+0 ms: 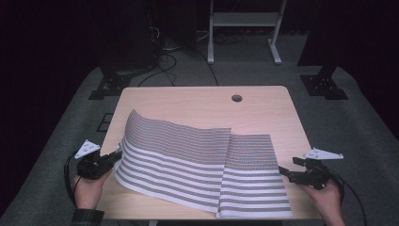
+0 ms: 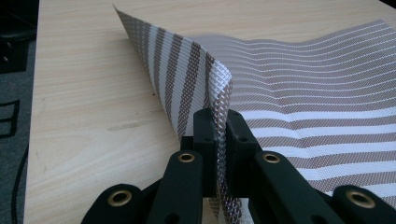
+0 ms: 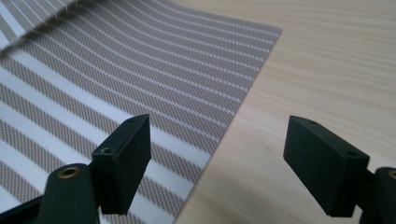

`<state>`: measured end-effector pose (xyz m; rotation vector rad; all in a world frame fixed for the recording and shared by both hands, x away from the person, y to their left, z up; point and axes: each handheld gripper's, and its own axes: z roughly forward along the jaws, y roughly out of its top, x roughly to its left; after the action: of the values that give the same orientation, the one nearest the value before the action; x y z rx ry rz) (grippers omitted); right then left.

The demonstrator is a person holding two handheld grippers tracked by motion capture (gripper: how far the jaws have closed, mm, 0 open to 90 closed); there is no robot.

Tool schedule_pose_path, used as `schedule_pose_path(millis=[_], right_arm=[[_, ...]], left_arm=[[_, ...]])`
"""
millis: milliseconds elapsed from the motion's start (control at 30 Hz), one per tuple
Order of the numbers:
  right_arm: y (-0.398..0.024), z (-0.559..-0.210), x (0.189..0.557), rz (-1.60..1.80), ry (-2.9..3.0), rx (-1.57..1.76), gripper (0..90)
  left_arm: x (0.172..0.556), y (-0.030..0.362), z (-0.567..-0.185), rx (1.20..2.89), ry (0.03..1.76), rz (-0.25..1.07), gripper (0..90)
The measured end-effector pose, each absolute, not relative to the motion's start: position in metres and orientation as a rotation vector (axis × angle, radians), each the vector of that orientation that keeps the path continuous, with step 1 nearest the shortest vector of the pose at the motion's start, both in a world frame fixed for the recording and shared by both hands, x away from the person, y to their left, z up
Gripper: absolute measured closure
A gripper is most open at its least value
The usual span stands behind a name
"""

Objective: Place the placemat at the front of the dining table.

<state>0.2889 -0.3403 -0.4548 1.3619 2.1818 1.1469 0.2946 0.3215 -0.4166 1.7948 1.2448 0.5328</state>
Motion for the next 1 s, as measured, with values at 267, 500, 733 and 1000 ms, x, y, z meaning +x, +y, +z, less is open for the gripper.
schedule_pose_path(millis=[267, 500, 733, 1000], right_arm=[[-0.313, -0.439, 0.316, 1.149, 2.192, 1.311, 24.9], [-0.278, -0.428, 0.337, 1.188, 2.252, 1.251, 33.9], [-0.242, -0.429, 0.354, 1.26, 2.311, 1.231, 34.3], [-0.215, -0.433, 0.367, 1.266, 2.374, 1.192, 32.8]], left_arm=[[0.296, 0.32, -0.418, 1.806, 1.238, 0.526, 85.2], [0.296, 0.319, -0.418, 1.809, 1.237, 0.521, 84.8], [0.296, 0.317, -0.418, 1.815, 1.227, 0.512, 84.8], [0.296, 0.316, -0.418, 1.819, 1.224, 0.508, 84.8]])
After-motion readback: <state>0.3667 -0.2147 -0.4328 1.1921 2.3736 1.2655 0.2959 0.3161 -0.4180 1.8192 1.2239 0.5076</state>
